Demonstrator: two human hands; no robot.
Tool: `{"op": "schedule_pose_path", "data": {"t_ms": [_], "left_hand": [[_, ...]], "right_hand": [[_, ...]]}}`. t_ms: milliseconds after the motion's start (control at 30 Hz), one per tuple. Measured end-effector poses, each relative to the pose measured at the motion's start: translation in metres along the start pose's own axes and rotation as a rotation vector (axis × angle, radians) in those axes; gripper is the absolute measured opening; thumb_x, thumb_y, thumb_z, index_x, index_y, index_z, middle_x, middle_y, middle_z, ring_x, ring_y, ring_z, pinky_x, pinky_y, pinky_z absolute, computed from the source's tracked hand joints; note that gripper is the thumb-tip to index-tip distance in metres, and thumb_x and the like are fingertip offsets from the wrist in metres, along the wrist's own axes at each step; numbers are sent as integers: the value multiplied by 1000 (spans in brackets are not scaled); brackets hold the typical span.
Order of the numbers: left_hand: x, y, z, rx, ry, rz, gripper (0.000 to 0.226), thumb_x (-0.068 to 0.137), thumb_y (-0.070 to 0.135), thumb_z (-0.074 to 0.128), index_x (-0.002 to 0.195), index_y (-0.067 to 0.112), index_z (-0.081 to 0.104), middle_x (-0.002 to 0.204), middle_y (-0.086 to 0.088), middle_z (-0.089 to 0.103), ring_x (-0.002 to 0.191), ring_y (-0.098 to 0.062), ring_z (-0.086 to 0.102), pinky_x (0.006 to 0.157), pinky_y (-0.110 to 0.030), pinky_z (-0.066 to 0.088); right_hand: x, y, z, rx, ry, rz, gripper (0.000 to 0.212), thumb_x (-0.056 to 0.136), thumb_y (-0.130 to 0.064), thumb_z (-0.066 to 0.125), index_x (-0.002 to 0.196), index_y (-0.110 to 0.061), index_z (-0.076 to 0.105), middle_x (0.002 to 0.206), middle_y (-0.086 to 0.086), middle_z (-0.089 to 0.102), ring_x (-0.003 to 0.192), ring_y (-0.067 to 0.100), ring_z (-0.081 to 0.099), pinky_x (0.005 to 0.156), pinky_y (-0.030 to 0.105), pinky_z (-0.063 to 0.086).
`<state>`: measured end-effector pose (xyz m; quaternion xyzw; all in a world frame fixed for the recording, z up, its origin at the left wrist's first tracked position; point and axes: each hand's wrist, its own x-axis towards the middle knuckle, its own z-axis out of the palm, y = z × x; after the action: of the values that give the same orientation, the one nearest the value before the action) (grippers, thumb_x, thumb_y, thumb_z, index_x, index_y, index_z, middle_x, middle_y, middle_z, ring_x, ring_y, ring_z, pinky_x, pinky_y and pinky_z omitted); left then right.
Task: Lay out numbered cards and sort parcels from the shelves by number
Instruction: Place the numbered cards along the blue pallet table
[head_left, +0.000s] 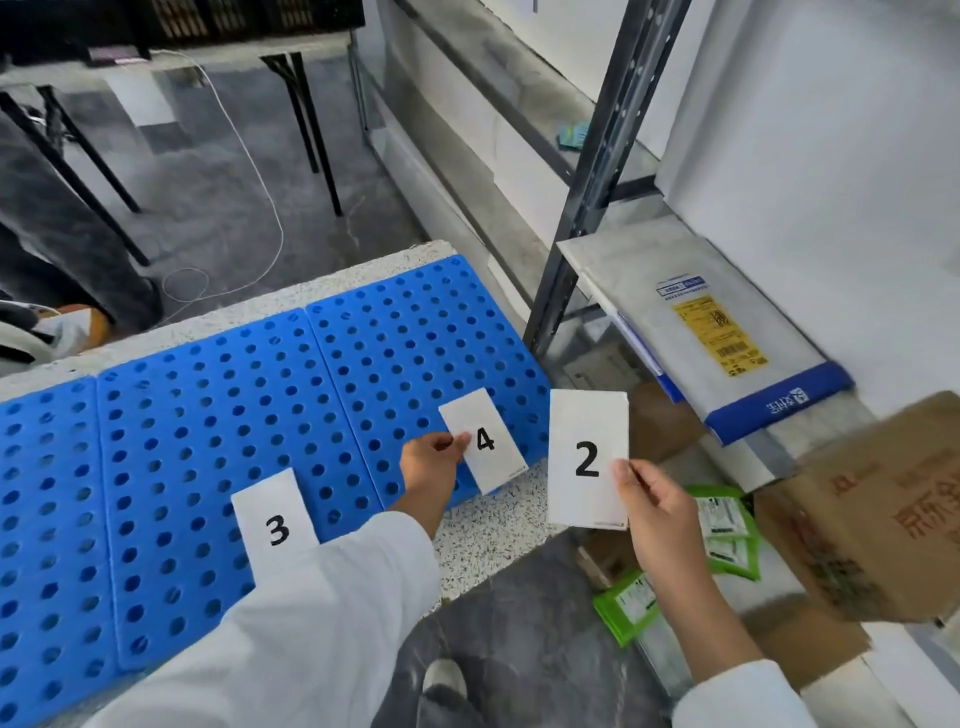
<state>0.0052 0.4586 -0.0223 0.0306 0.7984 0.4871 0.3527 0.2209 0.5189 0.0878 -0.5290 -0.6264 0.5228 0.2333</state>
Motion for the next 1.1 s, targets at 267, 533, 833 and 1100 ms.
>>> {"op": "schedule_pose_path", "data": {"t_ms": [267,533,833,1100], "left_hand": [[-8,3,-14,67,73,10,29,89,25,68,112,8,63,94,0,59,81,-15,55,55,-20,42],[-55,14,-110,214,19,451,18,97,22,54,112,18,65,110,5,58,102,-6,57,80,-13,50],[-105,12,-308,504,280,572,46,97,44,46,141,30,42,144,12,40,126,-13,46,98,-40,48],[-155,-15,-440,554,485,609,50,97,42,46,144,25,39,144,11,39,134,-9,35,109,-30,33]], "right_hand": [[-7,-4,17,-27,-14,24,13,97,-31,52,89,-31,62,91,-7,69,84,10,65,72,31,55],[-24,-56,74,-65,-167,-89,8,97,-29,54,92,-29,60,94,-7,66,86,10,62,74,33,53],[-99,-105,214,-24,-420,-181,15,95,-31,57,101,-17,58,90,0,63,78,9,56,67,22,46],[-177,-107,326,-84,-559,-51,17,94,-25,60,80,-15,59,76,0,59,67,14,52,57,26,38]]}}
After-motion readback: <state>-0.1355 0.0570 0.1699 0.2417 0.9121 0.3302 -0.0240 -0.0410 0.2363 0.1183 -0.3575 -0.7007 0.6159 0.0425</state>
